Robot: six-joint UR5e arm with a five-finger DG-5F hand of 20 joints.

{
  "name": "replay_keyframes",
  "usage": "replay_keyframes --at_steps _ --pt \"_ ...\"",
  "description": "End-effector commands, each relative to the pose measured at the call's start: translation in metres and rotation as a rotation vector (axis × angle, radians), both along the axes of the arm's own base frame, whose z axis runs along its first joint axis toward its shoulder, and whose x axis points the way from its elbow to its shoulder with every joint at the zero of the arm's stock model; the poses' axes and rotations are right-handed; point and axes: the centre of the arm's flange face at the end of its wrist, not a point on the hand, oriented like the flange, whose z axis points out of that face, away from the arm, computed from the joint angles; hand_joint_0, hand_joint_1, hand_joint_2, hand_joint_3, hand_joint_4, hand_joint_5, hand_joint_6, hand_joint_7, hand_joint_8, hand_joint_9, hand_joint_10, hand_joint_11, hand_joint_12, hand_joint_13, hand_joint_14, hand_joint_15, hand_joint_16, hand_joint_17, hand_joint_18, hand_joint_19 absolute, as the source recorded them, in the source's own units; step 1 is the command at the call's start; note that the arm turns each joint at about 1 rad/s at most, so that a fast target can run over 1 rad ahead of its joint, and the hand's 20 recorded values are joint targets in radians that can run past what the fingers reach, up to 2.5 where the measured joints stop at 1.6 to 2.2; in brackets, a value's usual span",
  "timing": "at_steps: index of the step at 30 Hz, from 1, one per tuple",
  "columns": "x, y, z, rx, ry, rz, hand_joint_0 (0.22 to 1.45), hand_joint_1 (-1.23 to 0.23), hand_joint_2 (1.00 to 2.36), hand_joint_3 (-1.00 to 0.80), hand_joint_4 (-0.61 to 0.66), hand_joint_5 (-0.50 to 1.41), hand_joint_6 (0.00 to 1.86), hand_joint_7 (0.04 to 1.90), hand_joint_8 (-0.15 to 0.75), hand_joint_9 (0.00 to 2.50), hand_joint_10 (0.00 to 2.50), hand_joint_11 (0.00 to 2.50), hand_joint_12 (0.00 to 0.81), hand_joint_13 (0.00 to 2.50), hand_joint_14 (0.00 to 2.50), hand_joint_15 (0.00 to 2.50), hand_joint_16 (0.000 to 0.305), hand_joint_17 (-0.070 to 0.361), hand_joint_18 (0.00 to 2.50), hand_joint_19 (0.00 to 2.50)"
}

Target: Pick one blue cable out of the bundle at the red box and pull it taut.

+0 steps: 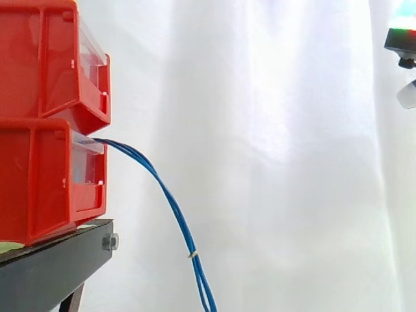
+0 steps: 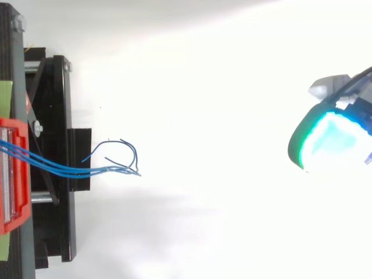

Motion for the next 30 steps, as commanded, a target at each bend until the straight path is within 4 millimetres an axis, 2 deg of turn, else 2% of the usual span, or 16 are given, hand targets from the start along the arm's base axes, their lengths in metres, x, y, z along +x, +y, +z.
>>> replay_keyframes --at_steps 1,11,30 --pt "0.0003 0.0002 -0.0002 0.000 0.000 0.000 0.42 -0.52 1.00 -0.50 0.23 -0.25 0.50 0.69 0.248 0.00 0.00 0.00 0.361 0.00 0.00 0.03 0.063 0.142 0.00 0.01" --pt "-0.0001 -0.0007 -0.0009 0.000 0.002 -0.001 0.43 -0.51 1.00 -0.50 0.25 -0.25 0.50 0.69 0.253 0.00 0.00 0.00 0.359 0.00 0.00 0.02 0.062 0.141 0.00 0.01" --pt "-0.0019 0.0009 -0.0024 -0.002 0.020 0.002 0.46 -0.51 1.00 -0.50 0.29 -0.24 0.50 0.67 0.213 0.00 0.00 0.00 0.281 0.00 0.00 0.00 0.058 0.131 0.00 0.00"
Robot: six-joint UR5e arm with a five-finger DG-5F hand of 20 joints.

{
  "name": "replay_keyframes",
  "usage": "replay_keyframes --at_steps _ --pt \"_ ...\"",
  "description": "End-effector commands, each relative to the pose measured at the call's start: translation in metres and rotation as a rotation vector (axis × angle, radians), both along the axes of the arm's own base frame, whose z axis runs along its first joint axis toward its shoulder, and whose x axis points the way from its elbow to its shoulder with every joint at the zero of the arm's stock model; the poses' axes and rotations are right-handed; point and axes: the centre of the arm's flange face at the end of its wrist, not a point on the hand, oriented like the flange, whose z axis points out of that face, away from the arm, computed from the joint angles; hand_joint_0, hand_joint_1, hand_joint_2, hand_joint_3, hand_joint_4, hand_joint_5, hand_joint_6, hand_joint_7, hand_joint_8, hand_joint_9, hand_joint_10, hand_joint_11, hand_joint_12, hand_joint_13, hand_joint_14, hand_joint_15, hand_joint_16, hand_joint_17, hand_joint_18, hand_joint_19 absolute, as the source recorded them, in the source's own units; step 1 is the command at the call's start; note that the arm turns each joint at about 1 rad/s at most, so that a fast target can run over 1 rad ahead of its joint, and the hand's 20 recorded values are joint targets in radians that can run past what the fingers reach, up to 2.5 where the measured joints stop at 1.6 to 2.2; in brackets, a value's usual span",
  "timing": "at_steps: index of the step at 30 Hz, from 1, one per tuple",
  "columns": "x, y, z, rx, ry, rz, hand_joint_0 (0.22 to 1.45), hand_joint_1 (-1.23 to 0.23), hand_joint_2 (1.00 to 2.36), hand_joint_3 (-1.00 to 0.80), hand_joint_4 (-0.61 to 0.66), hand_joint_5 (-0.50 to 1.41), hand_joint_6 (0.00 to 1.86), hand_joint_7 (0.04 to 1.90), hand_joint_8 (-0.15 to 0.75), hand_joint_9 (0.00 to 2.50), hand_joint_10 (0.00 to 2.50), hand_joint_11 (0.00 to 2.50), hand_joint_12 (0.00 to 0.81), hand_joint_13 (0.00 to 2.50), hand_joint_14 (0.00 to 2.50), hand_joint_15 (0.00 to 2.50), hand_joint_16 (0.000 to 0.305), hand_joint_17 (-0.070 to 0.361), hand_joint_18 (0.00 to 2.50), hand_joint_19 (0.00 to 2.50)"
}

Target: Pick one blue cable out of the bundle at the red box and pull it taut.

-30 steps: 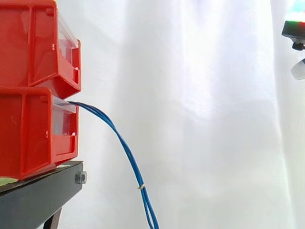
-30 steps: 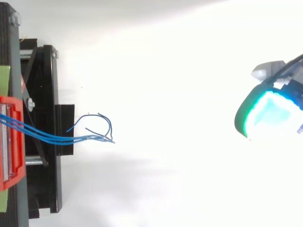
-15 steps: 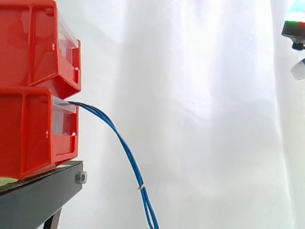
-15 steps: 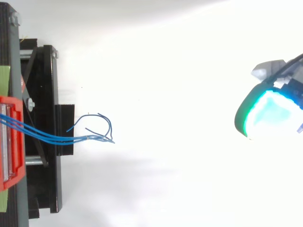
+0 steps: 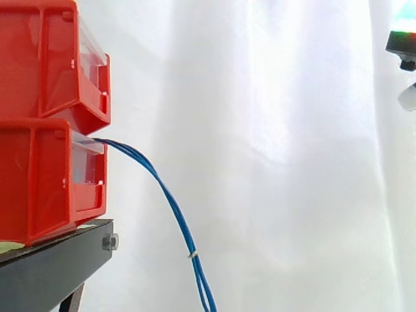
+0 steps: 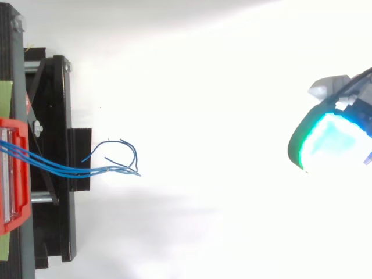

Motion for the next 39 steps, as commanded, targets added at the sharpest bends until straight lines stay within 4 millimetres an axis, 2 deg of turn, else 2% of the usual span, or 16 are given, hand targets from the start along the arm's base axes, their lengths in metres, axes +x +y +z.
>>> replay_keyframes --at_steps 1,16,18,22,26,30,31,34,35,38,39 --pt "-0.002 0.001 -0.002 0.000 0.015 0.006 0.46 -0.51 1.00 -0.50 0.29 -0.24 0.50 0.67 0.214 0.00 0.00 0.00 0.281 0.00 0.00 0.00 0.058 0.130 0.00 0.00" --pt "-0.001 0.003 -0.002 -0.001 0.015 0.006 0.47 -0.51 1.00 -0.50 0.30 -0.24 0.50 0.68 0.231 0.00 0.00 0.00 0.302 0.00 0.00 0.00 0.058 0.132 0.00 0.00" --pt "0.003 0.003 -0.007 -0.003 0.021 0.006 0.47 -0.51 1.00 -0.50 0.30 -0.24 0.50 0.69 0.219 0.00 0.00 0.00 0.300 0.00 0.00 0.00 0.059 0.133 0.00 0.00" --pt "0.013 0.001 -0.032 -0.017 0.064 0.004 0.40 -0.56 1.00 -0.50 0.29 -0.25 0.50 0.73 0.171 0.00 0.00 0.00 0.310 0.00 0.00 0.01 0.063 0.142 0.00 0.00" --pt "0.023 0.001 -0.044 -0.026 0.051 0.004 0.39 -0.59 1.00 -0.50 0.27 -0.25 0.50 0.72 0.201 0.00 0.00 0.00 0.323 0.00 0.00 0.00 0.066 0.149 0.00 0.00" --pt "0.039 0.000 -0.052 -0.053 -0.013 -0.002 0.39 -0.60 1.00 -0.50 0.19 -0.27 0.50 0.69 0.207 0.00 0.00 0.00 0.334 0.00 0.00 0.00 0.067 0.151 0.00 0.00" --pt "0.041 -0.001 -0.055 -0.058 -0.015 -0.003 0.39 -0.61 1.00 -0.50 0.11 -0.29 0.50 0.67 0.176 0.00 0.00 0.00 0.333 0.00 0.00 0.00 0.067 0.150 0.00 0.02" --pt "0.051 -0.003 -0.069 -0.074 -0.025 -0.005 0.39 -0.67 1.00 -0.50 0.01 -0.30 0.50 0.64 0.126 0.00 0.00 0.00 0.326 0.00 0.00 0.00 0.065 0.146 0.00 0.04" --pt "0.051 -0.003 -0.069 -0.074 -0.025 -0.005 0.39 -0.68 1.00 -0.50 0.00 -0.30 0.50 0.63 0.123 0.00 0.00 0.00 0.326 0.00 0.00 0.00 0.065 0.146 0.00 0.03" --pt "0.062 -0.004 -0.087 -0.075 -0.028 -0.006 0.40 -0.77 1.00 -0.50 -0.03 -0.30 0.50 0.62 0.110 0.00 0.00 0.00 0.322 0.00 0.00 0.00 0.064 0.145 0.00 0.03" --pt "0.063 -0.005 -0.089 -0.075 -0.031 -0.009 0.40 -0.79 1.00 -0.50 -0.03 -0.30 0.50 0.62 0.133 0.00 0.00 0.00 0.336 0.00 0.00 0.00 0.064 0.145 0.00 0.01"
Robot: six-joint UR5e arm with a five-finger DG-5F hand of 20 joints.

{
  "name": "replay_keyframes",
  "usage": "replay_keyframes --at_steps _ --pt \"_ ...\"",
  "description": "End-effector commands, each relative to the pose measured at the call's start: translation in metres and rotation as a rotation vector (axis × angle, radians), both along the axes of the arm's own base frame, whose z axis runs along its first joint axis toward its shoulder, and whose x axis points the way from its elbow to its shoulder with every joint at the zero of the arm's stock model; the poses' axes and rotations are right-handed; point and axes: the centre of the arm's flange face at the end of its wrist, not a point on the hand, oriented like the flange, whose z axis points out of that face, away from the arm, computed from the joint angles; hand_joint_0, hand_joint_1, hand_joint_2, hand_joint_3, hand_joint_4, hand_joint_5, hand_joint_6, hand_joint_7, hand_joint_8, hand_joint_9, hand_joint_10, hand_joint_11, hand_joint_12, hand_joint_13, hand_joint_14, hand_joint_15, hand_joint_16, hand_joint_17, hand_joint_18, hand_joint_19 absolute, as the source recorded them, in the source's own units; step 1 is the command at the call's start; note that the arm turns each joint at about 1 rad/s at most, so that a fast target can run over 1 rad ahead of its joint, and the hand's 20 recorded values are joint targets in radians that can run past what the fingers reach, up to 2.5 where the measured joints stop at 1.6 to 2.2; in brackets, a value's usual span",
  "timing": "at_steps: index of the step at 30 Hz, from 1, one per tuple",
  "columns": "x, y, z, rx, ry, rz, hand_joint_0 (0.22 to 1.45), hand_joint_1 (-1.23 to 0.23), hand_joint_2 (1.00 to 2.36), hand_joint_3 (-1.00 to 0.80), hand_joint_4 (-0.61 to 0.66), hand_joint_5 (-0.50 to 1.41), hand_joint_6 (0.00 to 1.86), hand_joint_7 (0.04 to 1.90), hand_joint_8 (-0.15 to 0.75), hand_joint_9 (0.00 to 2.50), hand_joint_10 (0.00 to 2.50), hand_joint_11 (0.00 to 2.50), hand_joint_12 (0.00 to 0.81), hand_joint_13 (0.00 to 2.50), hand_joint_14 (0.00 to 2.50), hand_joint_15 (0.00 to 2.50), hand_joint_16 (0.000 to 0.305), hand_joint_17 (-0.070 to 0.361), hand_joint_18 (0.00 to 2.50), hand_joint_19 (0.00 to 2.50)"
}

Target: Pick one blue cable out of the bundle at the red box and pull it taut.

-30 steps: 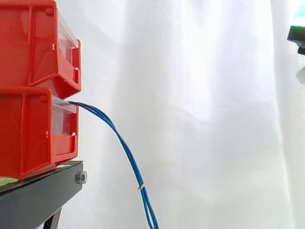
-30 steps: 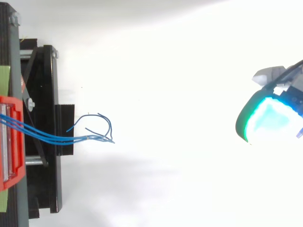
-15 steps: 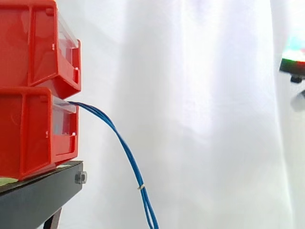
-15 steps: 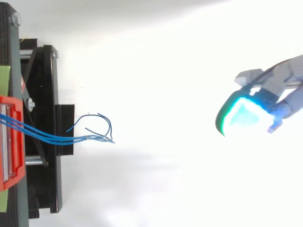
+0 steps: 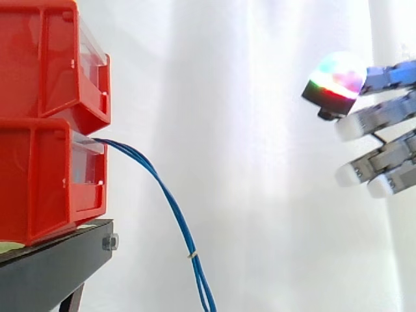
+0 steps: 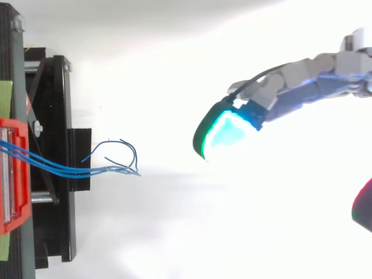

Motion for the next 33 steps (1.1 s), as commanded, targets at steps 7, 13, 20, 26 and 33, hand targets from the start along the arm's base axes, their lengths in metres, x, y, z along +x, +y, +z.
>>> replay_keyframes --at_steps 7,13,20,26,33 --pt "0.033 -0.003 -0.050 -0.010 -0.053 -0.007 0.42 -0.79 1.00 -0.50 0.01 -0.30 0.50 0.61 0.201 0.00 0.00 0.00 0.345 0.00 0.00 0.00 0.064 0.144 0.00 0.00" --pt "0.050 -0.008 -0.083 -0.029 -0.083 -0.011 0.42 -0.70 1.00 -0.50 0.08 -0.30 0.50 0.64 0.212 0.00 0.00 0.00 0.346 0.00 0.00 0.00 0.064 0.145 0.00 0.02" --pt "0.062 -0.009 -0.097 -0.046 -0.132 -0.015 0.43 -0.69 1.00 -0.50 0.16 -0.27 0.50 0.66 0.248 0.00 0.00 0.00 0.352 0.00 0.00 0.00 0.065 0.145 0.00 0.01" --pt "0.066 -0.010 -0.111 -0.099 -0.129 -0.026 0.43 -0.68 1.00 -0.50 0.19 -0.26 0.50 0.67 0.248 0.00 0.00 0.00 0.351 0.00 0.00 0.00 0.063 0.143 0.00 0.02" --pt "0.079 -0.007 -0.135 -0.098 -0.173 -0.028 0.44 -0.68 1.00 -0.50 0.23 -0.25 0.50 0.69 0.242 0.00 0.00 0.00 0.342 0.00 0.00 0.00 0.062 0.140 0.00 0.02"
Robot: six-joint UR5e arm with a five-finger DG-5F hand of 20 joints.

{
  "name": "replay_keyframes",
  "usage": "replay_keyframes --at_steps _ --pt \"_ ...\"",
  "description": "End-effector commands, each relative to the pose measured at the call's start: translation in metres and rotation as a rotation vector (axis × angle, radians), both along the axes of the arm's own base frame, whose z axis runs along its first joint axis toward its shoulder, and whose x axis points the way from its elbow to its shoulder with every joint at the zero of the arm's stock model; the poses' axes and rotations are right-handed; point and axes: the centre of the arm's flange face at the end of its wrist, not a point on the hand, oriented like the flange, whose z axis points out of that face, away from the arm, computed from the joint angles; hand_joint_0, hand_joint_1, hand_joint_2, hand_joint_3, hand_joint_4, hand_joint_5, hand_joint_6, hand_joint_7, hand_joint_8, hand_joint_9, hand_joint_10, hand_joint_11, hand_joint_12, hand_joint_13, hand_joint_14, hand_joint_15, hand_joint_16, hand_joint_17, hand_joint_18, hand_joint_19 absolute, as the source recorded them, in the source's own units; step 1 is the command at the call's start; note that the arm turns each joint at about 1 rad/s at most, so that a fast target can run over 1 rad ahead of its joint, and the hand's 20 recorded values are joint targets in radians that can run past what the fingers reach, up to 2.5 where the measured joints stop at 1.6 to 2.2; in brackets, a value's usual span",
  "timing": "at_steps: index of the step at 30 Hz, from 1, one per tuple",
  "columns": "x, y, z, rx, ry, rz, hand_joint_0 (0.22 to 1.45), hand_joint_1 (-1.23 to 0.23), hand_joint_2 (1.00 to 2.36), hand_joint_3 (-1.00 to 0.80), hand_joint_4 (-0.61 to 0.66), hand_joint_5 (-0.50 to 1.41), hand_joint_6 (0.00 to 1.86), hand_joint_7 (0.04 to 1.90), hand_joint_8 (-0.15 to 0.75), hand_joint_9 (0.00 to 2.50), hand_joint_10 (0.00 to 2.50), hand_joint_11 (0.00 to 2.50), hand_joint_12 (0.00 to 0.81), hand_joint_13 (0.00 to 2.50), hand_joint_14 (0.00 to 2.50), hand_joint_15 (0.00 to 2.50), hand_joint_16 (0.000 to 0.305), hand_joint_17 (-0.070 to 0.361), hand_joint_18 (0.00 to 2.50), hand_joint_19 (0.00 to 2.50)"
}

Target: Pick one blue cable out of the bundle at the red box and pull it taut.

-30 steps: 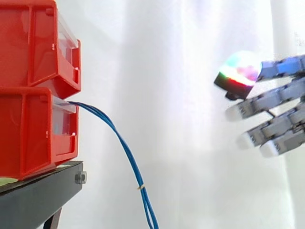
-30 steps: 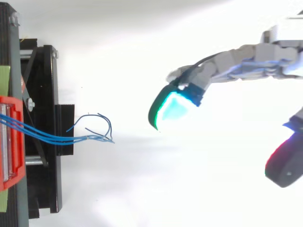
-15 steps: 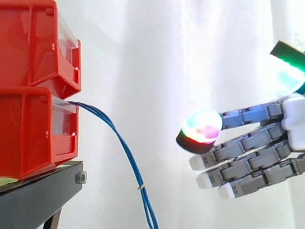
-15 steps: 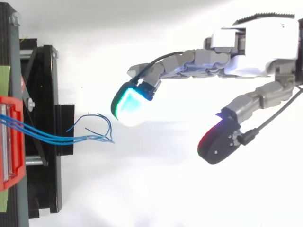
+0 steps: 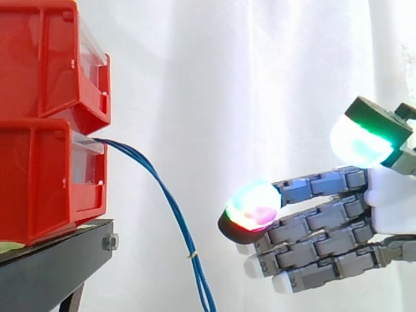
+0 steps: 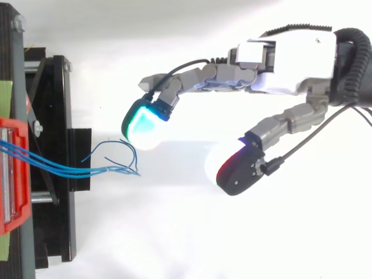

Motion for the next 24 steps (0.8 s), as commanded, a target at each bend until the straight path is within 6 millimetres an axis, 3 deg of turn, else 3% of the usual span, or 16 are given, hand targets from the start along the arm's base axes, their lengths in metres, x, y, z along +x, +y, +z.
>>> replay_keyframes --at_steps 1,8,15,19,20,24 --pt "0.007 0.002 -0.014 0.000 -0.022 -0.001 0.44 -0.68 1.00 -0.50 0.23 -0.25 0.50 0.69 0.238 0.00 0.00 0.00 0.342 0.00 0.00 0.00 0.062 0.140 0.00 0.03" --pt "0.020 0.001 -0.048 0.017 -0.058 -0.005 0.44 -0.67 1.00 -0.50 0.24 -0.24 0.50 0.70 0.234 0.00 0.00 0.00 0.339 0.00 0.00 0.00 0.061 0.138 0.00 0.03" --pt "0.019 -0.003 -0.048 0.011 -0.053 -0.036 0.44 -0.66 1.00 -0.50 0.25 -0.24 0.50 0.70 0.236 0.00 0.00 0.00 0.338 0.00 0.00 0.00 0.061 0.138 0.00 0.03" --pt "0.019 -0.004 -0.061 0.014 -0.033 -0.039 0.44 -0.66 1.00 -0.50 0.25 -0.24 0.50 0.70 0.235 0.00 0.00 0.00 0.336 0.00 0.00 0.00 0.061 0.137 0.00 0.03" --pt "0.021 -0.005 -0.073 0.017 -0.028 -0.041 0.44 -0.66 1.00 -0.50 0.26 -0.24 0.50 0.70 0.235 0.00 0.00 0.00 0.338 0.00 0.00 0.00 0.061 0.138 0.00 0.03" --pt "0.035 -0.004 -0.084 0.042 -0.038 -0.035 0.45 -0.65 1.00 -0.50 0.25 -0.24 0.50 0.70 0.232 0.00 0.00 0.00 0.335 0.00 0.00 0.00 0.061 0.137 0.00 0.04"
